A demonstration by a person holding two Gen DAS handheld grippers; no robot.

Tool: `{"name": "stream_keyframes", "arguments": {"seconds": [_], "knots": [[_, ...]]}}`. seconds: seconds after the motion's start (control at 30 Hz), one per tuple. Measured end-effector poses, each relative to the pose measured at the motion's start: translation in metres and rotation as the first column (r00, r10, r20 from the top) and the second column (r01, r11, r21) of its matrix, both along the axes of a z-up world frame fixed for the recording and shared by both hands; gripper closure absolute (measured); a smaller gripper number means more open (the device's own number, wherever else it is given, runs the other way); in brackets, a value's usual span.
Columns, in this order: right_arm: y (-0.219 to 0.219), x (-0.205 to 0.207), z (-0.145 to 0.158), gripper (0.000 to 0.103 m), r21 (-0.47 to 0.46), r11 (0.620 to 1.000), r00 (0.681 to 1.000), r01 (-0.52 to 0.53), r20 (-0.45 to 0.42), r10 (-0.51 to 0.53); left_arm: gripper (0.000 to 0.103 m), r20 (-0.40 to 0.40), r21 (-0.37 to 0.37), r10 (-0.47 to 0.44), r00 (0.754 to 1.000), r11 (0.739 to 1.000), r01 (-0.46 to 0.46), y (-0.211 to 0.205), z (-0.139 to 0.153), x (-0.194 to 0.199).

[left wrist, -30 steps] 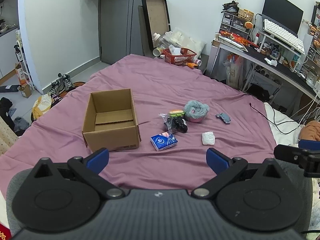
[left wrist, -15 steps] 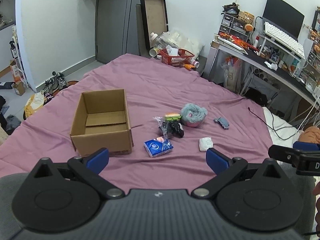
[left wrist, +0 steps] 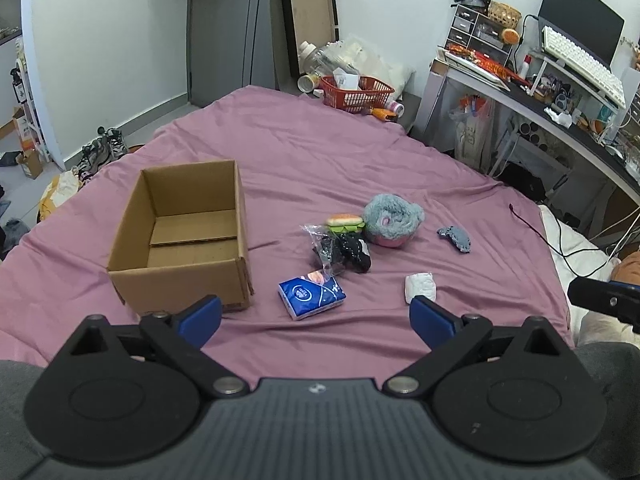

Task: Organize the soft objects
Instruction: 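Reach the left tool to the blue tissue pack while the right tool reaches the white wrapped item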

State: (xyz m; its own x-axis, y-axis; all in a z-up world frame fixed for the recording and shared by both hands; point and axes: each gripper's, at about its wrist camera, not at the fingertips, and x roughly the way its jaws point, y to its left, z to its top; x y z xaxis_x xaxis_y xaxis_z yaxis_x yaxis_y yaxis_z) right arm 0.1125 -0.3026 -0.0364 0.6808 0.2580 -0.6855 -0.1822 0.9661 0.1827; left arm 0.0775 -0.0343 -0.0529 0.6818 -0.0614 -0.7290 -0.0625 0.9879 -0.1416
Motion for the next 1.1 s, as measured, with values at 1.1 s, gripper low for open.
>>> {"name": "stream_keyframes", "arguments": {"seconds": [1.1], "knots": [[0.005, 0.112, -0.099, 0.027, 0.160, 0.978, 0.949, 0.131, -0.307, -0.076, 0.019, -0.188, -0.044, 0.063, 0.980, 0.996, -0.072, -0.012, -0.100, 0.111]]}}
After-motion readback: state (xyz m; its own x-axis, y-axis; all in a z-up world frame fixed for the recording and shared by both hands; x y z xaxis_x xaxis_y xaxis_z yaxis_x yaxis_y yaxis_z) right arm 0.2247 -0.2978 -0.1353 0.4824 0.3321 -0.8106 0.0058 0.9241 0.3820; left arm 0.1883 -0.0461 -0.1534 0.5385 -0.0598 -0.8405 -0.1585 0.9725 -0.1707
